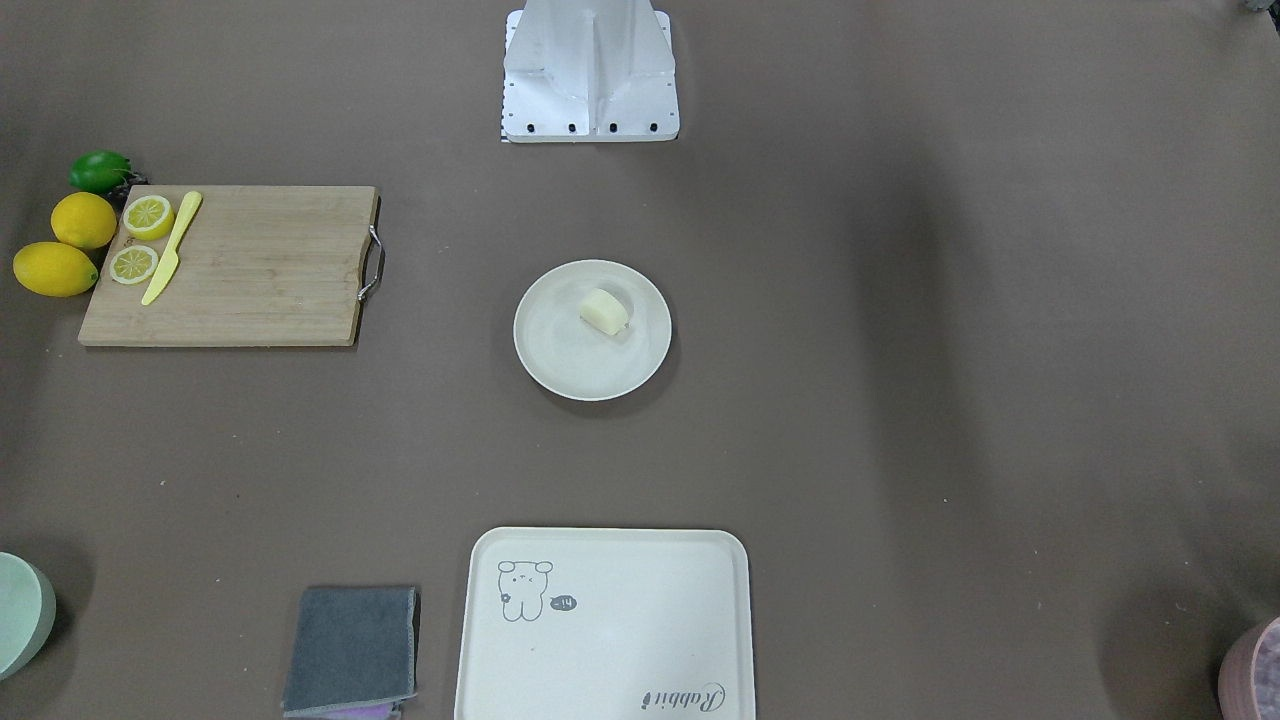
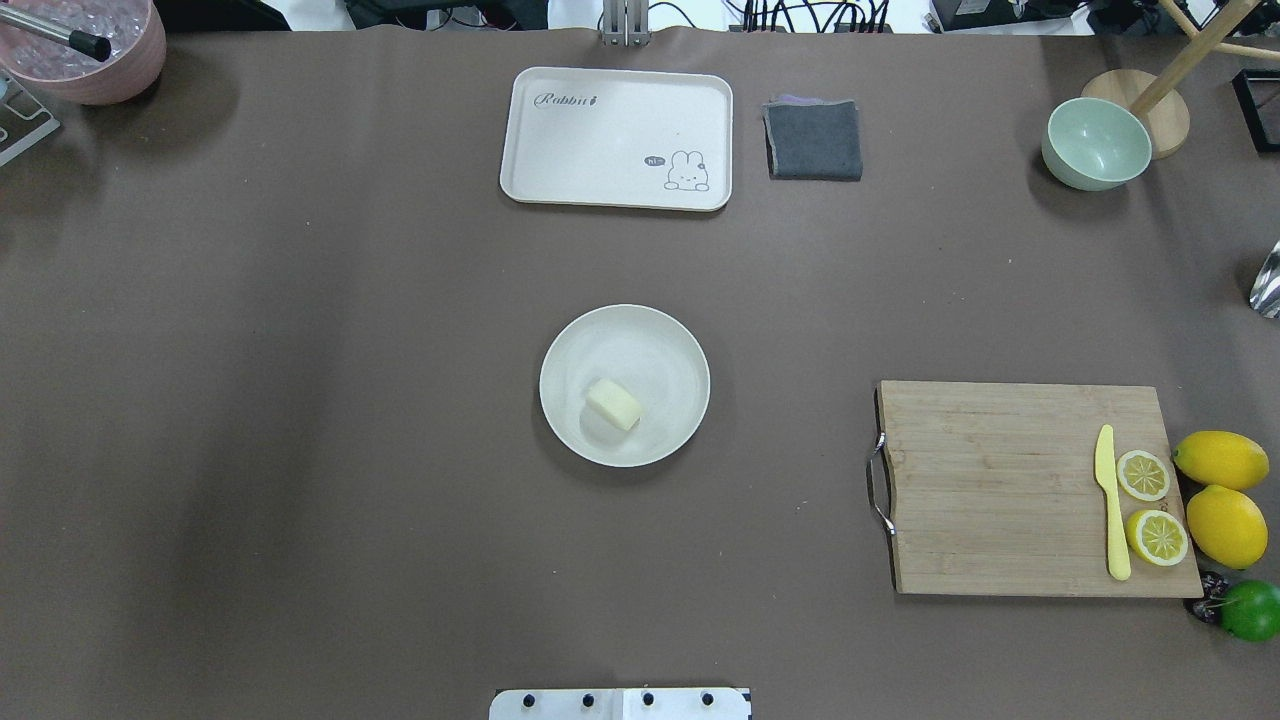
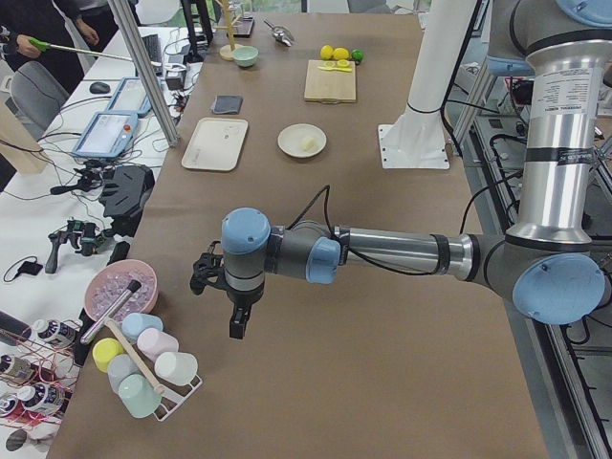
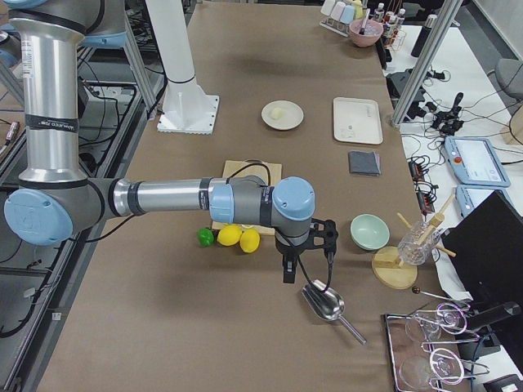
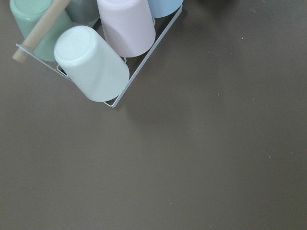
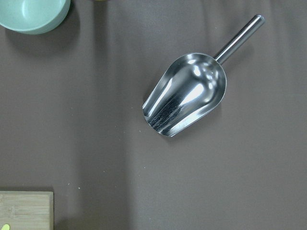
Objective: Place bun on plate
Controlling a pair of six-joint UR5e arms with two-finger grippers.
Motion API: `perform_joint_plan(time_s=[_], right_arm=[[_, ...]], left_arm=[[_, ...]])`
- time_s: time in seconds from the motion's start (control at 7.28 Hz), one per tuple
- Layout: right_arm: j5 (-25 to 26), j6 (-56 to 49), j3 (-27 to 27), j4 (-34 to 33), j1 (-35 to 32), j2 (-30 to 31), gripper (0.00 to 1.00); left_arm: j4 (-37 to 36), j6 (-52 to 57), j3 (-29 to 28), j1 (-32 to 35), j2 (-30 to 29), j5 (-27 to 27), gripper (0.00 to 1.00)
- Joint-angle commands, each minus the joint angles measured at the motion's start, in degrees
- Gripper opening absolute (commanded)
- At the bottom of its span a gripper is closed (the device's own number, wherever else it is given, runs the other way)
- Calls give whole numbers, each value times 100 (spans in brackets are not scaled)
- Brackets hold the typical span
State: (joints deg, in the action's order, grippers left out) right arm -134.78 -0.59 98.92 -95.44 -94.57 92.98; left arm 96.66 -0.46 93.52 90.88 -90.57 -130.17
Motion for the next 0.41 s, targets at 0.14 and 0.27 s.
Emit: perform_joint_plan(time_s=[0.14,0.27], right_arm=[[5,-3,-4,-1,0,18,100],[5,-3,-4,-1,0,44,100]], left_arm=[[2,-7,-1,0,-4,0,98],[2,-7,8,0,-13,0,98]])
